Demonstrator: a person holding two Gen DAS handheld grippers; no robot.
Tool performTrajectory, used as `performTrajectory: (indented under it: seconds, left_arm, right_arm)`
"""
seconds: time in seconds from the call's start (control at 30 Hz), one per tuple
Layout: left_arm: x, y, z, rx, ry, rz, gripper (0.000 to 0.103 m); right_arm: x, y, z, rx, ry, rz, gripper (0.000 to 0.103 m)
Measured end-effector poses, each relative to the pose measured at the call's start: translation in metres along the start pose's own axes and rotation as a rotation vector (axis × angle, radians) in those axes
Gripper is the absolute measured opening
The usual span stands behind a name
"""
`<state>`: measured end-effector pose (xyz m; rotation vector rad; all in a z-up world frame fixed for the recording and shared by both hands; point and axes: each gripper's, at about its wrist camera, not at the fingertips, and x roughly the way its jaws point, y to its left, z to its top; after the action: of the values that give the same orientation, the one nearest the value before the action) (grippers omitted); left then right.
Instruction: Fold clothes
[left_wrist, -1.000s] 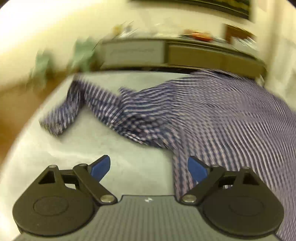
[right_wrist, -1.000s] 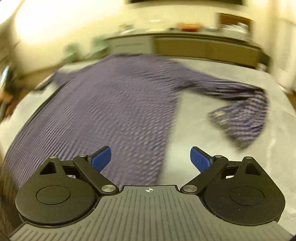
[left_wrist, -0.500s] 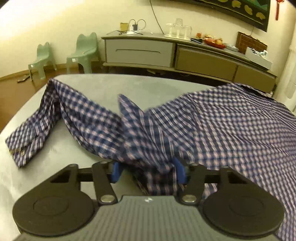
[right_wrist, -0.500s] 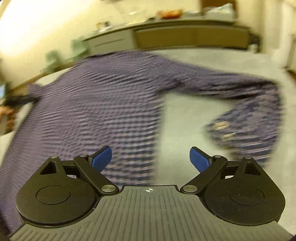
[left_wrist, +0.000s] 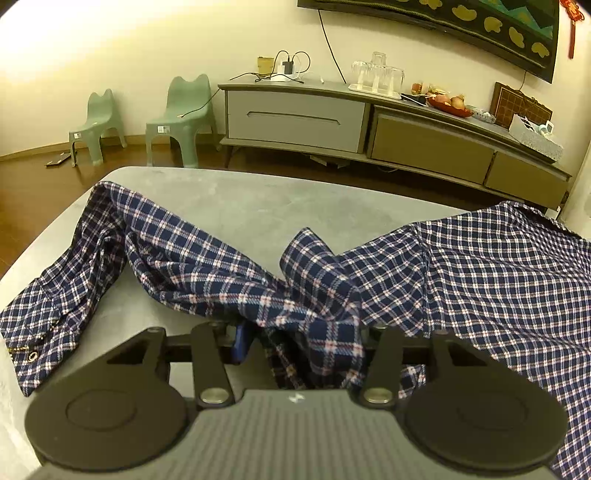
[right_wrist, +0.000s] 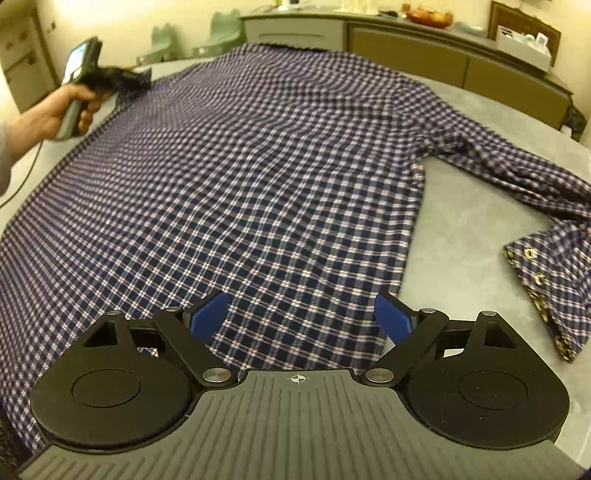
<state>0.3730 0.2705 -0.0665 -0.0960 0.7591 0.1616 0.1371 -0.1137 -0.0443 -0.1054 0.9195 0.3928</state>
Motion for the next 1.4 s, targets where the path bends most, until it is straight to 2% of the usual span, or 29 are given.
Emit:
performTrajectory:
  seconds: [0.1, 0.17, 0.23, 0.3, 0.33, 0.4, 0.5, 0.63, 0.7, 0.87, 0.97, 1.0, 1.07, 1.13, 1.2, 1.3, 1.4]
  left_arm:
    - [0.005, -0.001, 0.008, -0.011, 0.002, 0.001, 0.041]
    - [0.010, -0.002, 0.012, -0.037, 0.000, 0.022, 0.041]
    - [0.008, 0.001, 0.012, -0.096, 0.002, 0.079, 0.052]
    - [-0.003, 0.003, 0.010, -0.149, 0.014, 0.117, 0.053]
    - [-0.013, 0.003, 0.007, -0.163, 0.017, 0.121, 0.053]
    - [-0.038, -0.003, -0.002, -0.130, 0.016, 0.110, 0.053]
    - [-0.085, -0.022, -0.024, -0.016, -0.003, 0.113, 0.055]
    - [-0.154, -0.051, -0.063, 0.100, -0.018, 0.028, 0.059]
    - [-0.186, -0.060, -0.084, 0.104, -0.025, -0.030, 0.065]
    - [-0.255, -0.086, -0.137, 0.127, -0.030, -0.165, 0.066]
    - [-0.289, -0.117, -0.170, 0.178, -0.035, -0.260, 0.069]
    - [-0.298, -0.133, -0.180, 0.206, -0.034, -0.306, 0.070]
    - [-0.308, -0.178, -0.202, 0.276, -0.017, -0.420, 0.071]
    - [-0.314, -0.231, -0.221, 0.345, 0.000, -0.512, 0.069]
    - [-0.320, -0.291, -0.239, 0.437, -0.026, -0.602, 0.069]
    - [-0.319, -0.364, -0.270, 0.580, -0.059, -0.660, 0.066]
    - [-0.304, -0.394, -0.301, 0.690, -0.021, -0.676, 0.067]
  right_arm:
    - [-0.008, 0.007, -0.013, -0.029, 0.000, 0.004, 0.090]
    - [-0.014, 0.015, -0.023, -0.063, -0.002, -0.002, 0.090]
    - [-0.019, 0.024, -0.033, -0.098, -0.004, -0.008, 0.095]
    - [-0.025, 0.032, -0.043, -0.133, -0.006, -0.014, 0.097]
    - [-0.028, 0.036, -0.048, -0.150, -0.007, -0.017, 0.093]
    - [-0.036, 0.042, -0.054, -0.171, -0.022, -0.022, 0.084]
    - [-0.053, 0.048, -0.058, -0.184, -0.059, -0.002, 0.080]
    - [-0.056, 0.064, -0.079, -0.249, 0.019, -0.012, 0.076]
    - [-0.062, 0.065, -0.090, -0.228, 0.036, 0.009, 0.076]
    - [-0.077, 0.078, -0.118, -0.194, 0.082, 0.030, 0.087]
    - [-0.091, 0.081, -0.124, -0.177, 0.070, 0.036, 0.084]
    - [-0.095, 0.077, -0.116, -0.157, 0.043, 0.030, 0.080]
    - [-0.104, 0.068, -0.097, -0.113, -0.017, 0.014, 0.079]
    - [-0.108, 0.057, -0.062, -0.084, -0.074, -0.028, 0.080]
    - [-0.108, 0.046, -0.020, -0.063, -0.124, -0.089, 0.081]
    - [-0.085, 0.029, 0.041, -0.020, -0.167, -0.132, 0.085]
    - [-0.060, 0.013, 0.100, 0.024, -0.208, -0.171, 0.085]
